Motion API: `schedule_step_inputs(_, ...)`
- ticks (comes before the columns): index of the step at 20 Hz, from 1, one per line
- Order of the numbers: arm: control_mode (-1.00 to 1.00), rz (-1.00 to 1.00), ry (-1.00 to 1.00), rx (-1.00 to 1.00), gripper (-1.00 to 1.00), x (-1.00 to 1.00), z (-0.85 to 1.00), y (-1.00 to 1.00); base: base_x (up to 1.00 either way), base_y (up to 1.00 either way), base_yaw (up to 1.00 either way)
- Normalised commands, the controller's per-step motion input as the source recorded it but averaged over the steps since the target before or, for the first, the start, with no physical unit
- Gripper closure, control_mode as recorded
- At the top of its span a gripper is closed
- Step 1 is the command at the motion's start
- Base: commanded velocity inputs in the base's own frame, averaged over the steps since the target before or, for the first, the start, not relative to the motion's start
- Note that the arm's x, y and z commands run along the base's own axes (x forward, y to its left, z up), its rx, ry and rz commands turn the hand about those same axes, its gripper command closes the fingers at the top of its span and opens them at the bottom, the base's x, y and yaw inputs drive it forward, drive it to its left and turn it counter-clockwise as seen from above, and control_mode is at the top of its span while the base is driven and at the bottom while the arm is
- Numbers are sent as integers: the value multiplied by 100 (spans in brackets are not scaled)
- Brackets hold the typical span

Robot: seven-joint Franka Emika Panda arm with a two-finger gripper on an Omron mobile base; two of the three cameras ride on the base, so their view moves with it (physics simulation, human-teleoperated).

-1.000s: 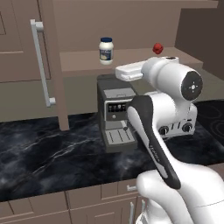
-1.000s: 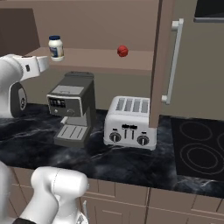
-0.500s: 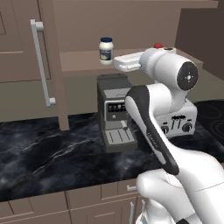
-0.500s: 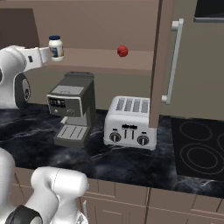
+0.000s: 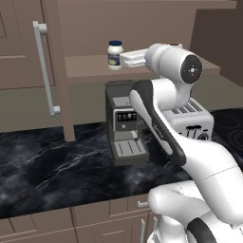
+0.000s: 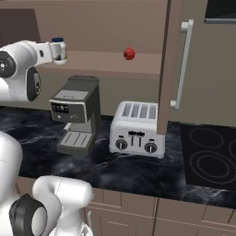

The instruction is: The dining table condiment station is running low on mayonnaise. Refill the condiment station by opening the cabinet and taking the mayonnaise from the cabinet and placing it on the dining table.

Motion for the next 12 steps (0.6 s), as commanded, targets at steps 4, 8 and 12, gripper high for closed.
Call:
schedule_step_inputs(4, -100, 0, 0, 0, -100, 53, 0, 0, 0, 0, 0)
schedule_step_inputs(8, -100, 0, 0, 0, -100, 62, 2, 11, 0, 0, 0)
schedule_step_inputs(12, -100, 0, 0, 0, -100, 55, 0, 7, 0, 0, 0)
